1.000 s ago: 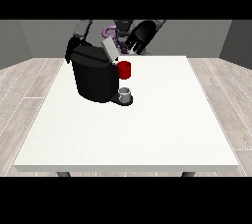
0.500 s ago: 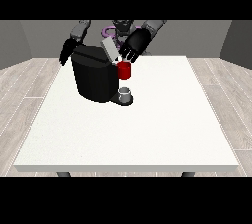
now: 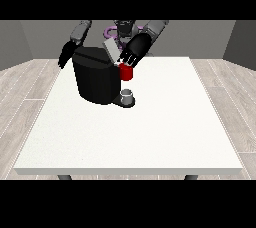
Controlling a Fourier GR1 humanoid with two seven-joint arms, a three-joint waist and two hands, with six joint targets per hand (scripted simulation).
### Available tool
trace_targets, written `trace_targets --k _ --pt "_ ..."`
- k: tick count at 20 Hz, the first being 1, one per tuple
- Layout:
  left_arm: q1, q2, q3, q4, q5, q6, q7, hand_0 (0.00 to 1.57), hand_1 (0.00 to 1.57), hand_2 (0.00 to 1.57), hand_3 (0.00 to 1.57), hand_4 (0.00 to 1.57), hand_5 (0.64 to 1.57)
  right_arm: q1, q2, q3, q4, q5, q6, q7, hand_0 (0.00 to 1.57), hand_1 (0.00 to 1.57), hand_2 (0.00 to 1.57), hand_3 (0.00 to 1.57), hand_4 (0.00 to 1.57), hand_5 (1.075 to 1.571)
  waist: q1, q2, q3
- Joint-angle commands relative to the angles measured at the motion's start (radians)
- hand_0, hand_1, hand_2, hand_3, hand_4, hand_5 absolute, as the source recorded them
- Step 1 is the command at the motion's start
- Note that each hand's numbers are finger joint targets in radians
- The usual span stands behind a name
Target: Insert the coffee pod into the coffee machine and close the lid
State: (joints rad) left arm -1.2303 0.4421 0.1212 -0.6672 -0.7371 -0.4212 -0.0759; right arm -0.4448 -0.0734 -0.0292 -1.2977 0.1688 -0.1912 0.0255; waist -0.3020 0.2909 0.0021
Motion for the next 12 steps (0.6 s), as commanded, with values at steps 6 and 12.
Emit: trace_targets --k 6,12 --pt "-0.011 -0.022 -0.009 0.017 -0.021 0.034 -0.007 1.17 1.17 1.24 1.19 0.41 1.571 -0.035 -0.006 -0.006 0.002 -0.005 0.009 -0.011 0.0 0.0 0.0 0.0 0.04 1.571 -0.007 0.028 -0.002" --pt "-0.011 0.025 0.021 0.035 -0.007 0.027 -0.053 1.2 1.2 1.25 1.2 0.37 1.571 -0.003 -0.015 -0.01 -0.016 -0.008 0.016 0.014 0.0 0.0 0.0 0.0 0.0 1.571 -0.021 0.017 -0.0023"
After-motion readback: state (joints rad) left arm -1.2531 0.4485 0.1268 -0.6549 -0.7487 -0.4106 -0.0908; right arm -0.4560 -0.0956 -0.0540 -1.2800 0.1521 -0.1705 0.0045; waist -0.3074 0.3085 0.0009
